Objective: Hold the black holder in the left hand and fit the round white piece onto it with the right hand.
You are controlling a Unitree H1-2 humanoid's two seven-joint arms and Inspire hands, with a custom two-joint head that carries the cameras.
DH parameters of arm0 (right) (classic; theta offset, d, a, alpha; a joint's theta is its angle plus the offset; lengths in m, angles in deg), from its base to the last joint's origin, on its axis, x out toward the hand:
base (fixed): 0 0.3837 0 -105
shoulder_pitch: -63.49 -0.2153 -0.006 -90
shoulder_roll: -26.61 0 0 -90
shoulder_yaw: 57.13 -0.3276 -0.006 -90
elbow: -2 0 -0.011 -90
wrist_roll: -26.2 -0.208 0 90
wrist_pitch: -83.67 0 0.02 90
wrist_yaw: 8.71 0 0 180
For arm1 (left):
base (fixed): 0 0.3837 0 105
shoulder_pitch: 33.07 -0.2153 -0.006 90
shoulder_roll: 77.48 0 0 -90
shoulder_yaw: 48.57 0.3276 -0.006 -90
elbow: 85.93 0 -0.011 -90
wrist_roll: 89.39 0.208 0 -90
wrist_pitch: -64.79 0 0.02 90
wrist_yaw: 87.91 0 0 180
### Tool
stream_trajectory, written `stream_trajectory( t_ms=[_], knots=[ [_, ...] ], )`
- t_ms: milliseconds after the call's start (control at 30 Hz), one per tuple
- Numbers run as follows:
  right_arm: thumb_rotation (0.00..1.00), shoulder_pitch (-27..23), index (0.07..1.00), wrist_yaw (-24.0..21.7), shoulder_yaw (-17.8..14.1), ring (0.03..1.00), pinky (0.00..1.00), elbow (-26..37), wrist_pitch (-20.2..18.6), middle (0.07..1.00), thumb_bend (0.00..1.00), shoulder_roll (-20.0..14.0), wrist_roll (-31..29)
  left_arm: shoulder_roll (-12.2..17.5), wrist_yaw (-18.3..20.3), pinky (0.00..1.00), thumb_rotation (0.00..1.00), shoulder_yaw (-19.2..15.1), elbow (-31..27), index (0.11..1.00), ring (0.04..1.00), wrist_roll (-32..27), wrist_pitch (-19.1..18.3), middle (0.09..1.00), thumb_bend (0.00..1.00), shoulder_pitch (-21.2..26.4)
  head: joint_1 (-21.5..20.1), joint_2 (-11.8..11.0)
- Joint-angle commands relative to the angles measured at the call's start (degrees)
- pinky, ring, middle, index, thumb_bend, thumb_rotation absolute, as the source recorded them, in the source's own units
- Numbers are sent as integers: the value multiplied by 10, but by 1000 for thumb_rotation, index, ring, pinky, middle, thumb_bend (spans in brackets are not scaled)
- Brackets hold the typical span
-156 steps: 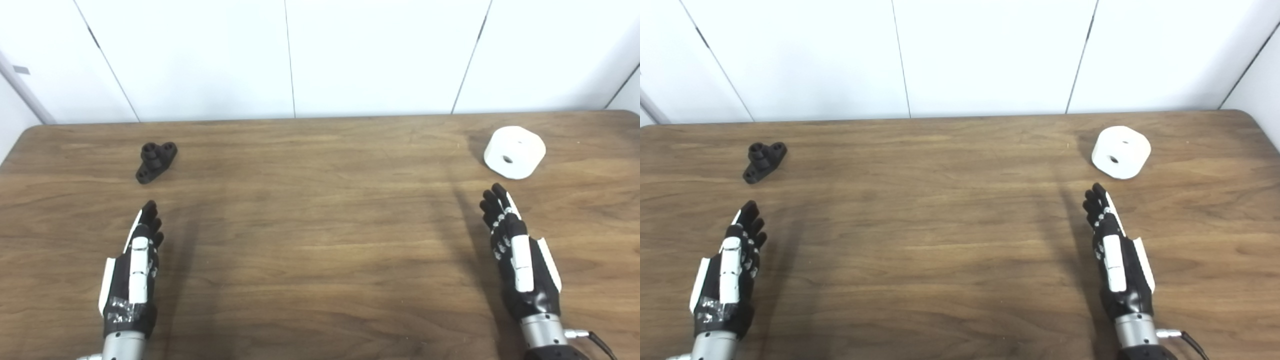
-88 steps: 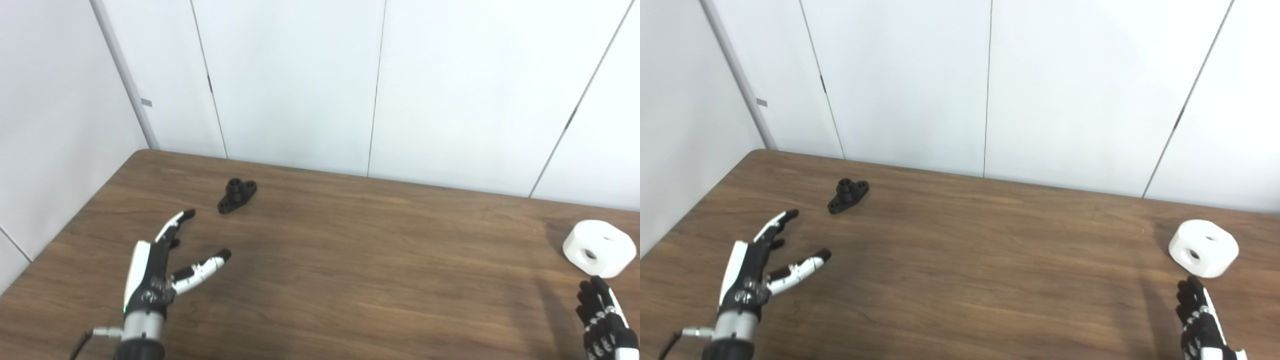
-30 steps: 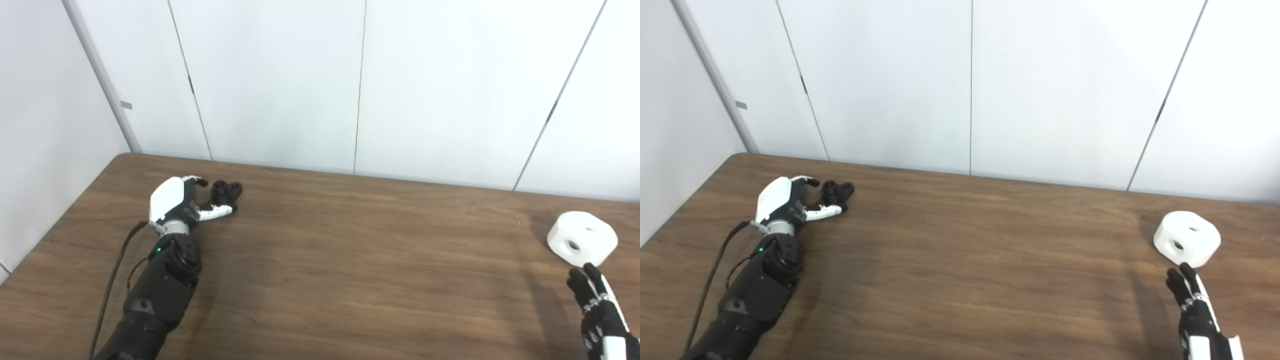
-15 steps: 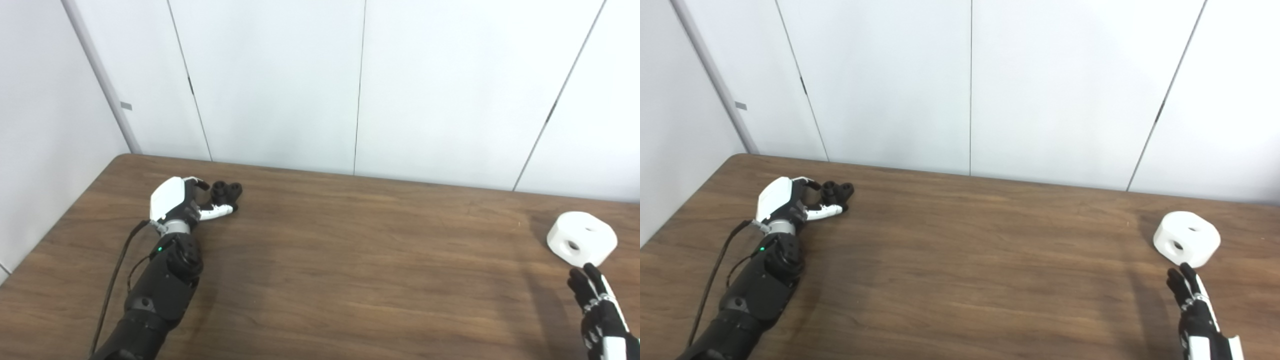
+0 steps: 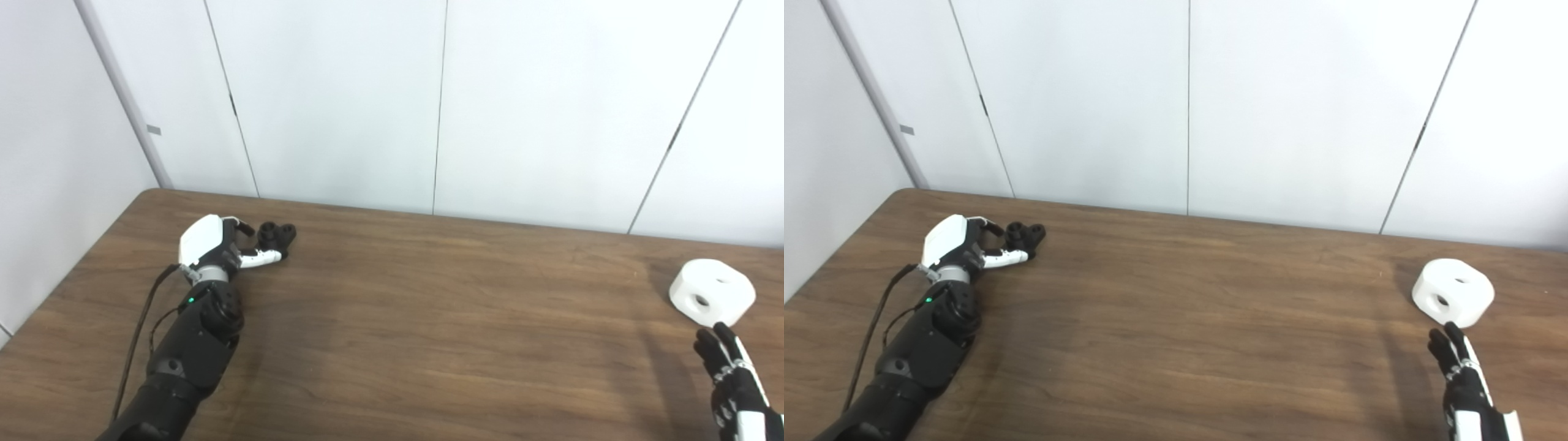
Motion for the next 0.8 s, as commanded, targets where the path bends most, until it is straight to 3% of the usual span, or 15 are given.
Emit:
stream_trajectory(
  t_ms=[0, 767],
  knots=[
    [997, 25, 932, 6, 12, 939, 1000, -38, 1, 922, 623, 21, -4, 17, 2, 1000, 323, 4, -5, 663, 919, 11, -4, 850, 896, 19, 0, 1],
    [998, 24, 935, 9, 12, 930, 1000, -35, -1, 915, 610, 23, 0, 20, 2, 1000, 301, 18, 2, 663, 918, 22, -3, 844, 878, 21, -1, 2]
  ],
)
